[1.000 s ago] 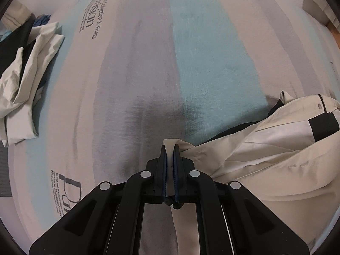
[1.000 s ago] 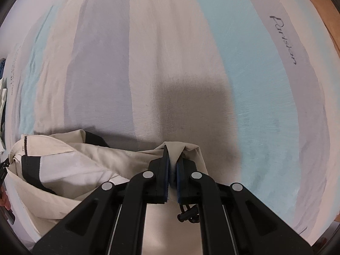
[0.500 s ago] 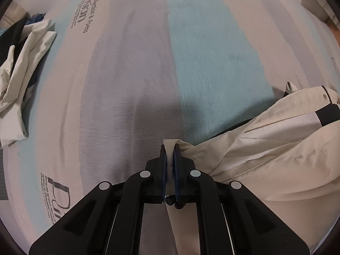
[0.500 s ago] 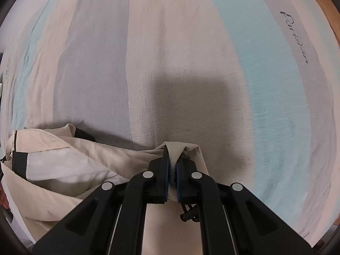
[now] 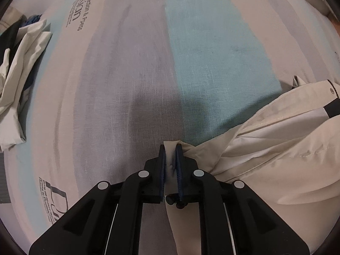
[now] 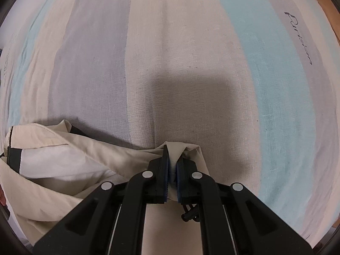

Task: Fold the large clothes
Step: 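Lower the folded hem onto the jacket with both tools, then open both tools and release the hem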

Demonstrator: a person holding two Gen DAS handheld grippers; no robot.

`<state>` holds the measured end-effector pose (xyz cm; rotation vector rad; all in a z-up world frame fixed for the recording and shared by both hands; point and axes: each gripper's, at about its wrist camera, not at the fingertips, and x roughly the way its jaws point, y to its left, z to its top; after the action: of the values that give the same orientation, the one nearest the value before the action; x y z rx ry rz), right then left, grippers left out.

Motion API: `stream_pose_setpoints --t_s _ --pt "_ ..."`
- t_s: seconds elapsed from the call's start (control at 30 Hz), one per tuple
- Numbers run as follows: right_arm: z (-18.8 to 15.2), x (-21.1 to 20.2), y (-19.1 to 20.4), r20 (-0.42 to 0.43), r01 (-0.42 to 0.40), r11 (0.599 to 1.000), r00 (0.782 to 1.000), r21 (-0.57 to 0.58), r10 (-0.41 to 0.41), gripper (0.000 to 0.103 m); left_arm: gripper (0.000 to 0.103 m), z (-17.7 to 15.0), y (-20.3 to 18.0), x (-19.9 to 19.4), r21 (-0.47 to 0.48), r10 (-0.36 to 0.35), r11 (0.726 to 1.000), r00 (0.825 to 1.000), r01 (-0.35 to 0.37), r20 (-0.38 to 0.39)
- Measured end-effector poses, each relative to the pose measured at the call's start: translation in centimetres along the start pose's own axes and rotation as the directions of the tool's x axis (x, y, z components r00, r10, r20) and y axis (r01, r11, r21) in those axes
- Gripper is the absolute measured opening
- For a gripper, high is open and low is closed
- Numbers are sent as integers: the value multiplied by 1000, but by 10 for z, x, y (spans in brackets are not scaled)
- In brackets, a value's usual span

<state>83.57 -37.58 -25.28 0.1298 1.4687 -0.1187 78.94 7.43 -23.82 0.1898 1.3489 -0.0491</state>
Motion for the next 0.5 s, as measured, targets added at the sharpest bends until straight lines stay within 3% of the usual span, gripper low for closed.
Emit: stream_pose_setpoints --t_s 0.3,0.4,0.5 --pt "-9 -18 9 72 2 1000 997 -7 -1 7 15 -4 11 -31 -71 -36 997 996 41 77" --pt "-14 -31 7 107 -21 1000 994 -8 22 10 34 1 16 -44 -90 -29 995 993 39 111" --pt "-19 -42 4 138 -65 998 988 -5 66 24 49 6 20 -59 -109 -38 993 989 54 141"
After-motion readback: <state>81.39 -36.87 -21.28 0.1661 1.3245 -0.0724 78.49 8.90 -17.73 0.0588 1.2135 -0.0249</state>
